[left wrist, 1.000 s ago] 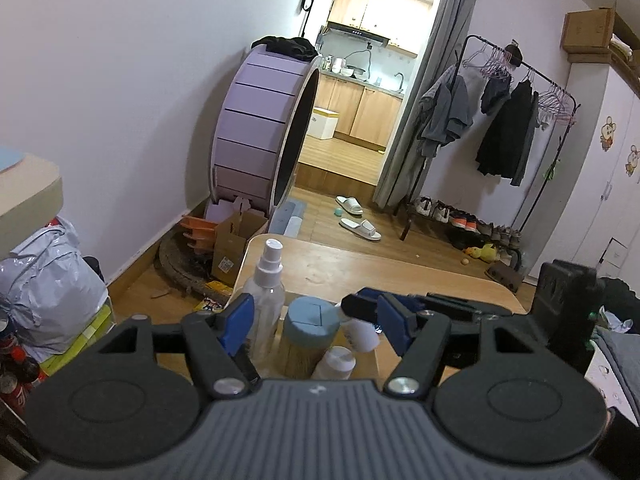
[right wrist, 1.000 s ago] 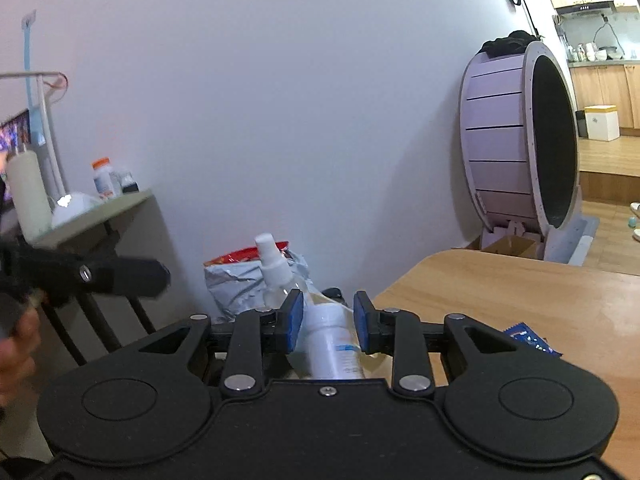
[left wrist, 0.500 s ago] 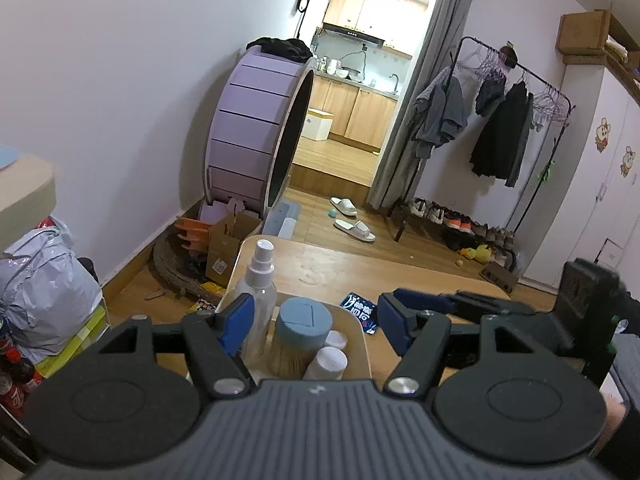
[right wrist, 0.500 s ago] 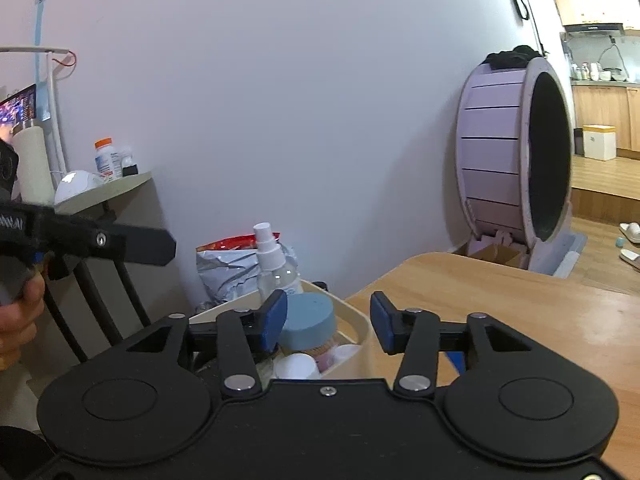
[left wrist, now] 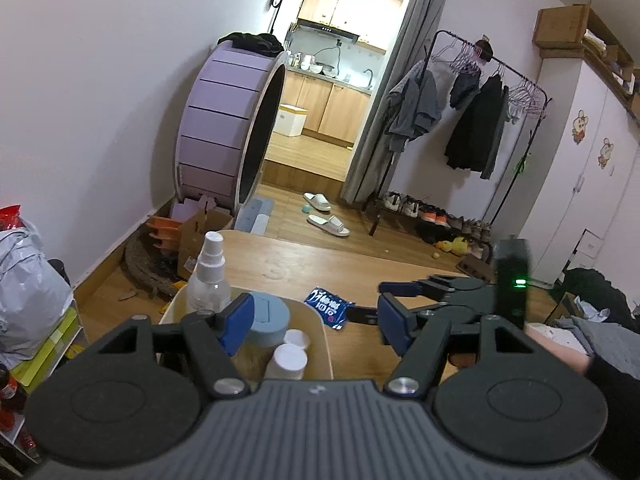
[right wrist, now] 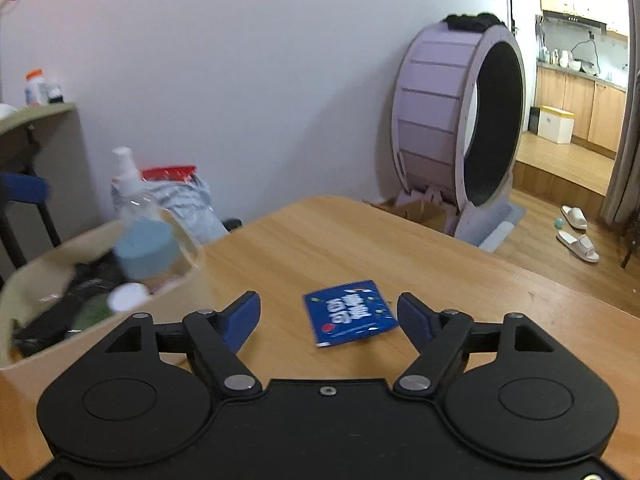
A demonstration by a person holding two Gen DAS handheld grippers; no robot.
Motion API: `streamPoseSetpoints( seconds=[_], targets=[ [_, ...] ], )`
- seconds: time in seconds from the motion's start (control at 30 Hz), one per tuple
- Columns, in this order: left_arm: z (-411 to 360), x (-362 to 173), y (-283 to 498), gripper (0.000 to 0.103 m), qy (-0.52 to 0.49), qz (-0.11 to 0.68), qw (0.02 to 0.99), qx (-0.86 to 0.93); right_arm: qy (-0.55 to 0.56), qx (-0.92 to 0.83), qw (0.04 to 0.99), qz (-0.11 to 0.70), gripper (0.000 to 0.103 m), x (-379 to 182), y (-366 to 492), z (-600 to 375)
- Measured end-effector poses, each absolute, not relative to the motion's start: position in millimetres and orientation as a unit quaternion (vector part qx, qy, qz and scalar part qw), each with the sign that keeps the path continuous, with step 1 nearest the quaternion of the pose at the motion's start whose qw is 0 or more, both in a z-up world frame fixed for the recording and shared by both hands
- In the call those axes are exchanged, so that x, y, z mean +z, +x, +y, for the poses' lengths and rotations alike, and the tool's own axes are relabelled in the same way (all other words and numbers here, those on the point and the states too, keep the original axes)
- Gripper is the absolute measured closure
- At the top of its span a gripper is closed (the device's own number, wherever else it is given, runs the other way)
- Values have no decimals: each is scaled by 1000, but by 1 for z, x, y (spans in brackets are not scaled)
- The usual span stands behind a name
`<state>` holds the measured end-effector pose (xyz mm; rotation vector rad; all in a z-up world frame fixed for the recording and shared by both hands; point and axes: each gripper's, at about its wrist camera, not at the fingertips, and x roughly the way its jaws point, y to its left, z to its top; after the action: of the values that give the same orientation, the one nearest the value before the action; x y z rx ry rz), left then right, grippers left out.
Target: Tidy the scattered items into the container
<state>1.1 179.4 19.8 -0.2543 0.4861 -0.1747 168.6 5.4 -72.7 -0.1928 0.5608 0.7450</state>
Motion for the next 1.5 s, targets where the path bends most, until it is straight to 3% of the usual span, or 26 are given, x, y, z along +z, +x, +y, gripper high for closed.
streamPoseSetpoints(
  seconds=[0.53,0.7,0.77,1.0,1.03,1.07,1.27,1.33,1.4,1.43,1.47,1.5],
  targets=[
    [182,15,7,36,-135,245,957,-82,-172,374,857,310,29,-105,204,40],
    [183,15,7,36,-138,244,957,-79,-144,385,858,308,33,-110,204,28],
    [183,15,7,36,-140,243,957,-78,-142,387,858,305,46,-109,202,25],
    [184,16,7,36,-140,243,957,-77,-135,392,859,299,59,-104,197,22],
    [184,16,7,36,-140,242,957,-76,-131,394,858,302,80,-102,197,22],
    [184,16,7,36,-141,242,957,-76,-128,393,858,305,89,-101,197,21],
    [182,16,7,36,-139,242,957,-79,-100,379,865,313,89,-101,200,4],
    [182,15,7,36,-139,242,957,-79,-90,369,870,314,88,-100,200,-1],
    [182,15,8,36,-139,242,957,-79,-69,369,874,309,74,-98,202,-6],
    [182,15,7,36,-139,242,957,-78,-62,368,877,302,56,-97,202,-8],
    [182,15,7,36,-139,242,957,-78,-56,364,882,294,30,-96,202,-9],
    [182,15,7,36,-139,242,957,-78,-51,360,886,287,19,-95,202,-10]
  ],
)
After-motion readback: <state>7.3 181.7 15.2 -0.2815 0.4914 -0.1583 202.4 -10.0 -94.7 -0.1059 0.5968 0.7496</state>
